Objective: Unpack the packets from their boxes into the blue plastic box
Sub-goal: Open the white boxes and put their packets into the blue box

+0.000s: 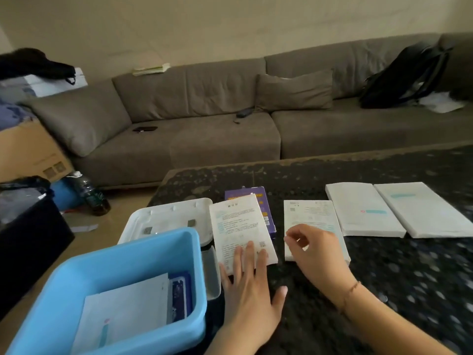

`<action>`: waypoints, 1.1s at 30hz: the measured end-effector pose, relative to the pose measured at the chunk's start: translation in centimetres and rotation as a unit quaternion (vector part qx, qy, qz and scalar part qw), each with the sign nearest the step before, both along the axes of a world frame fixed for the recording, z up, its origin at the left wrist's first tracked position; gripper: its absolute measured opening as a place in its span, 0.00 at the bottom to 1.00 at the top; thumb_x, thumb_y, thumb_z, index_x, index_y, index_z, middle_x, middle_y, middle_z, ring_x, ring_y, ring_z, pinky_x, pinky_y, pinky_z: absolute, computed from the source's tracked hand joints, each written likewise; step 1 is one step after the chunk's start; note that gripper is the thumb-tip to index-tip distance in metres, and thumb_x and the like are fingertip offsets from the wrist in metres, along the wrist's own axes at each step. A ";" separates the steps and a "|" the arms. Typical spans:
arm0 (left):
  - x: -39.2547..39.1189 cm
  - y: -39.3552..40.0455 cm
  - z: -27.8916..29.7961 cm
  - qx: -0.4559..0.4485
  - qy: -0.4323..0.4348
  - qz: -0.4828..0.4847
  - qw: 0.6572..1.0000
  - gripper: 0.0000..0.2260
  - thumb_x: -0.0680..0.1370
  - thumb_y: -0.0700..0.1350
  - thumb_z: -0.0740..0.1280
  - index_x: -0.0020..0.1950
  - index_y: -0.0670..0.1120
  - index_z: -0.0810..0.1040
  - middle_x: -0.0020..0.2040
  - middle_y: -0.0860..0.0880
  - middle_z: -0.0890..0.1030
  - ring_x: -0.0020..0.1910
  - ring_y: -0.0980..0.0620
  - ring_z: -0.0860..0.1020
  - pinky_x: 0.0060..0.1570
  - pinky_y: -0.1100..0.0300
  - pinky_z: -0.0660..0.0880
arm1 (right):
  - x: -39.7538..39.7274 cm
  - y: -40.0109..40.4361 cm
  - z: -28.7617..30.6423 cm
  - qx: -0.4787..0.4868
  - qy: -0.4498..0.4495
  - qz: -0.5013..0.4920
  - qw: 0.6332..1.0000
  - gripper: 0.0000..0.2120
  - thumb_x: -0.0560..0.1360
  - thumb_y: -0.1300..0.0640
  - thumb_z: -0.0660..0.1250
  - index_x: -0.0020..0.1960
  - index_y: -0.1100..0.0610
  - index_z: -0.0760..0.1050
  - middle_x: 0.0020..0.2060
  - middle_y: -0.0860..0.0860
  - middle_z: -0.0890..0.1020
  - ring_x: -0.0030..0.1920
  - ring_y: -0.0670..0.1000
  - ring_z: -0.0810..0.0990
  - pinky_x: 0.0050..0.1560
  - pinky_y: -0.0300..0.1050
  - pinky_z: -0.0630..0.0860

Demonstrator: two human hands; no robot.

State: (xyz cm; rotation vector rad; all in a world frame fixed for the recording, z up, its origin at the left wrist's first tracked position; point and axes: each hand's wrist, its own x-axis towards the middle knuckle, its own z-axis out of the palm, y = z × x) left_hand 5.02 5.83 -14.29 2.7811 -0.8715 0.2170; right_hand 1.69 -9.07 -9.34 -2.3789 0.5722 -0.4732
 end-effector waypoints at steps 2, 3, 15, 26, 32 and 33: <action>0.1 -0.1 -0.8 0.021 0.018 0.002 1.000 0.34 0.78 0.66 0.51 0.79 0.52 0.49 0.81 0.48 0.44 0.79 0.40 0.45 0.64 0.39 0.22 | -1.6 -1.3 -0.1 -0.099 -0.015 -0.030 0.995 0.11 0.75 0.50 0.69 0.57 0.49 0.80 0.52 0.44 0.83 0.53 0.46 0.79 0.51 0.39 0.77; 0.1 -0.2 -0.8 0.023 0.034 -0.001 0.999 0.33 0.76 0.66 0.52 0.77 0.52 0.55 0.81 0.46 0.54 0.79 0.39 0.53 0.68 0.36 0.29 | -2.3 -2.1 -0.4 -0.124 0.005 -0.057 0.991 0.15 0.75 0.47 0.69 0.61 0.48 0.78 0.58 0.45 0.81 0.59 0.47 0.77 0.56 0.44 0.77; -0.6 -5.0 0.7 0.042 -0.001 -0.062 0.997 0.28 0.81 0.61 0.55 0.78 0.51 0.57 0.78 0.50 0.63 0.80 0.44 0.45 0.68 0.30 0.29 | -4.9 -4.5 -3.8 -0.085 0.161 -0.171 0.968 0.33 0.77 0.34 0.54 0.74 0.53 0.64 0.74 0.48 0.67 0.77 0.55 0.56 0.73 0.54 0.61; 0.1 -4.5 -1.6 -0.009 -0.056 -0.082 0.995 0.23 0.72 0.59 0.70 0.64 0.54 0.72 0.58 0.53 0.83 0.69 0.45 0.73 0.69 0.27 0.53 | -4.2 -4.1 -4.4 -0.031 0.151 -0.203 0.967 0.28 0.77 0.35 0.57 0.69 0.51 0.73 0.73 0.47 0.68 0.77 0.56 0.55 0.77 0.56 0.52; -0.7 -4.0 -1.3 -0.050 -0.090 -0.107 0.989 0.19 0.72 0.57 0.69 0.61 0.54 0.71 0.51 0.56 0.84 0.68 0.47 0.74 0.69 0.29 0.50 | -5.1 -3.3 -4.4 0.095 0.007 -0.211 0.973 0.20 0.75 0.45 0.68 0.63 0.54 0.77 0.59 0.48 0.81 0.69 0.53 0.69 0.69 0.51 0.67; -0.9 -3.8 -1.3 -0.056 -0.091 -0.111 0.988 0.20 0.72 0.56 0.70 0.61 0.54 0.71 0.50 0.56 0.84 0.68 0.47 0.74 0.69 0.28 0.53 | -5.4 -3.3 -4.2 0.127 -0.023 -0.211 0.969 0.19 0.75 0.47 0.70 0.62 0.55 0.77 0.57 0.48 0.82 0.63 0.51 0.74 0.65 0.49 0.71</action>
